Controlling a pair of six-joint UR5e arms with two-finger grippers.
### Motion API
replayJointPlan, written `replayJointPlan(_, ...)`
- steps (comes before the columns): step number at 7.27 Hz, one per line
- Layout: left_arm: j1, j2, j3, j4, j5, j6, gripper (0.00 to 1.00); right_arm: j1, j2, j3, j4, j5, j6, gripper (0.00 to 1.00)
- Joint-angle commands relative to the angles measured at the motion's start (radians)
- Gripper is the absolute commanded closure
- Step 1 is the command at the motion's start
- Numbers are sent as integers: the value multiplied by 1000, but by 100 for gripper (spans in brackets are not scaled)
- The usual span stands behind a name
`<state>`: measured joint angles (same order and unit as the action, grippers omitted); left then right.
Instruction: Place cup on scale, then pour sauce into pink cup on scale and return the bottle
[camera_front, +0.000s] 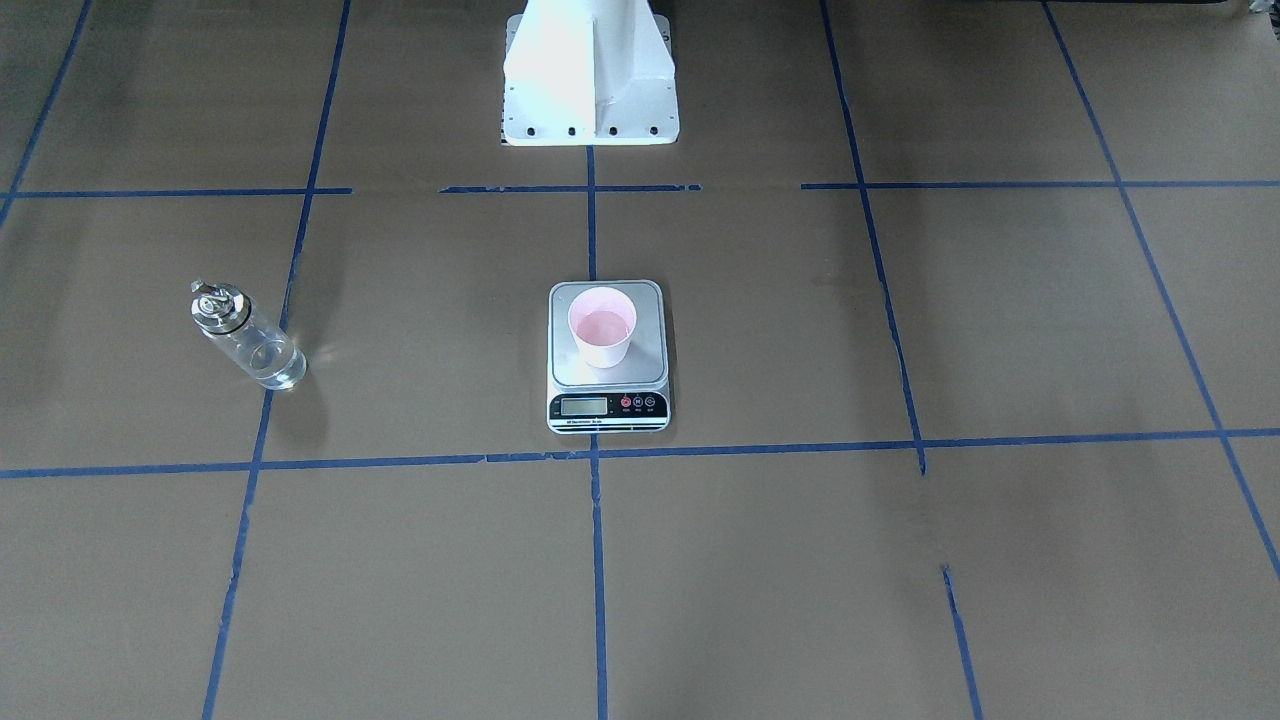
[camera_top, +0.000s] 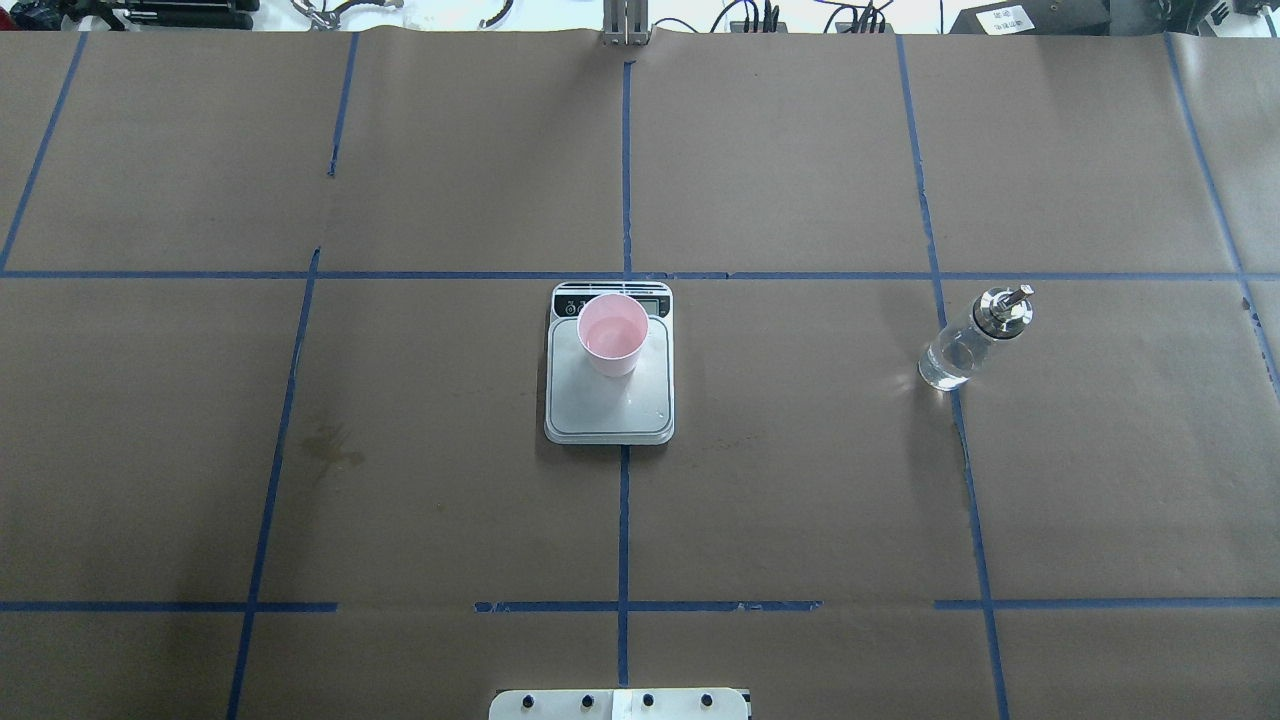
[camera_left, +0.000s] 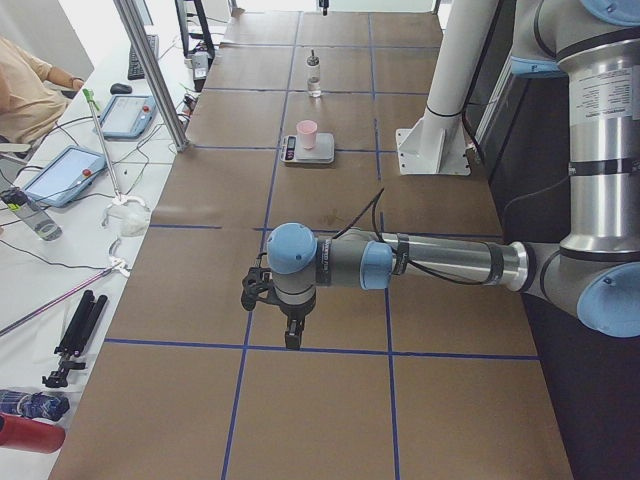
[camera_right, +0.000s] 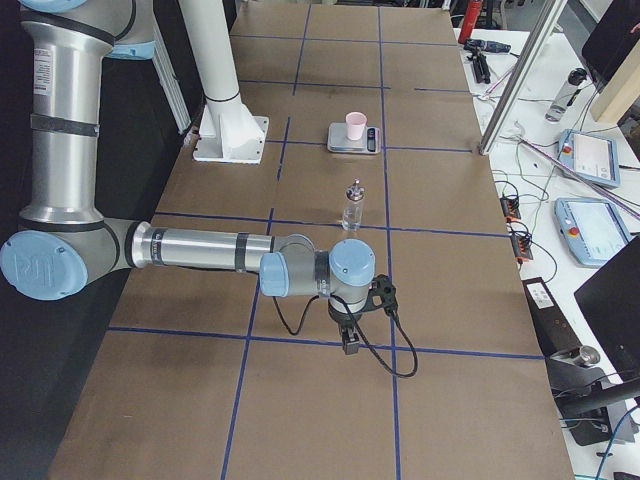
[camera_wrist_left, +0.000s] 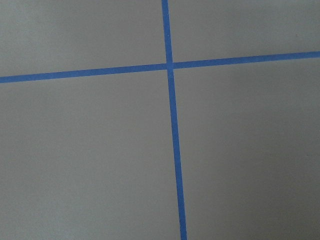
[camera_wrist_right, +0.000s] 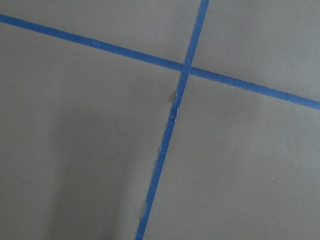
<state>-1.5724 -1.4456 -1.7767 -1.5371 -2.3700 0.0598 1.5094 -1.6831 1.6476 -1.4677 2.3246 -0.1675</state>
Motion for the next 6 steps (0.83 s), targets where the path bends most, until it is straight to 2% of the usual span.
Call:
replayJointPlan(1, 2, -10, -3, 2, 0, -2, 0, -3, 5, -12, 10, 1, -6, 0)
replayJointPlan(6, 3, -9, -15, 2, 14, -2, 0, -5, 11, -2, 12, 1, -3, 0)
